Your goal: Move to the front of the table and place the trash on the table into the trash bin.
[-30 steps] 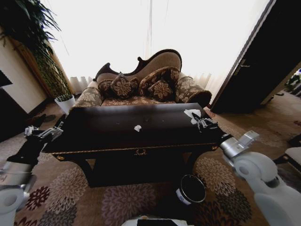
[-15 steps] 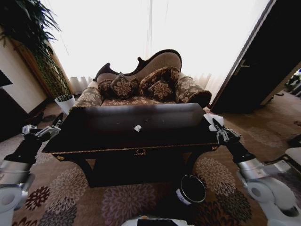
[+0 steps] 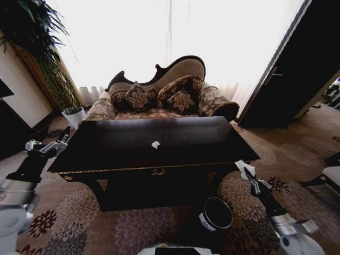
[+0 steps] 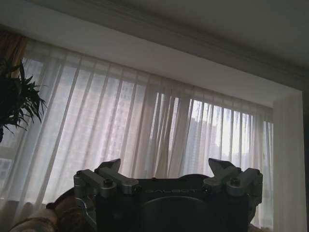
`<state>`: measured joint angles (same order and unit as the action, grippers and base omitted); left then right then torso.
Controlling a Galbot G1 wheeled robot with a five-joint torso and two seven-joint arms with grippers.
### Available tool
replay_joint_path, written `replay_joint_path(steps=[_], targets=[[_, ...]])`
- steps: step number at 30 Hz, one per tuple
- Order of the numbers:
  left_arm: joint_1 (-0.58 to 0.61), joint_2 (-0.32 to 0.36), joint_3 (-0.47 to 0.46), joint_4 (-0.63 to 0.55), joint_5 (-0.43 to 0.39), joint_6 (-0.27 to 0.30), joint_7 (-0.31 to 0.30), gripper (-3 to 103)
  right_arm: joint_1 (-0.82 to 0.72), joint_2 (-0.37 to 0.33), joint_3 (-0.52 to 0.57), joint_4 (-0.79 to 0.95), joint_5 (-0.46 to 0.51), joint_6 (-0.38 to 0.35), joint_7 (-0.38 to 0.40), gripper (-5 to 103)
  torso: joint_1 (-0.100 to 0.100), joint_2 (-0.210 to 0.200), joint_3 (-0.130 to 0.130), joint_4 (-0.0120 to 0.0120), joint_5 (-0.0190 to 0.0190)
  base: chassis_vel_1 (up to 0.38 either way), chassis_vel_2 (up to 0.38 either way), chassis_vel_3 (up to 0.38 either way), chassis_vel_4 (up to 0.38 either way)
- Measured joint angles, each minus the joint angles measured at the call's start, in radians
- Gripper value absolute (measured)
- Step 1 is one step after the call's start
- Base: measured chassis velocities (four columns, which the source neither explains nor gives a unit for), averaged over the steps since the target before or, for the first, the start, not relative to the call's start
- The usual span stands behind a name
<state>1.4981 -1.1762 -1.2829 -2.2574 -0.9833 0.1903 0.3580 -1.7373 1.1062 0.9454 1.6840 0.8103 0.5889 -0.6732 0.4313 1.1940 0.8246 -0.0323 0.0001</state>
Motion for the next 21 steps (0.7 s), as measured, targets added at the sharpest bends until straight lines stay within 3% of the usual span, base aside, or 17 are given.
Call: replay_joint_path(steps=[4,10,16,21], targets=[[-0.002,0.003,-0.003,0.002,-0.004,0.0,0.0,100,0.029,0.013,-0.016,-0.147,-0.021,0.039,-0.055,0,0.0,0.0,0.0,-0.0001,0.0,0.0,0.0,0.0,0.0],[0.0,0.004,-0.006,0.001,-0.006,-0.001,0.0,100,0.069,0.024,-0.045,-0.257,-0.038,0.062,-0.056,0,0.0,0.0,0.0,-0.0001,0.0,0.0,0.0,0.0,0.0],[0.004,0.002,-0.015,-0.013,-0.012,0.0,-0.002,100,0.126,0.043,-0.106,-0.368,-0.143,0.064,-0.007,0,0.0,0.0,0.0,0.0,-0.0002,0.0,0.0,0.0,0.0],[0.016,0.006,-0.032,-0.02,-0.016,0.001,-0.003,100,0.186,0.047,-0.176,-0.448,-0.247,0.022,0.084,0,0.0,0.0,0.0,0.0,-0.0001,0.0,0.0,0.0,0.0]])
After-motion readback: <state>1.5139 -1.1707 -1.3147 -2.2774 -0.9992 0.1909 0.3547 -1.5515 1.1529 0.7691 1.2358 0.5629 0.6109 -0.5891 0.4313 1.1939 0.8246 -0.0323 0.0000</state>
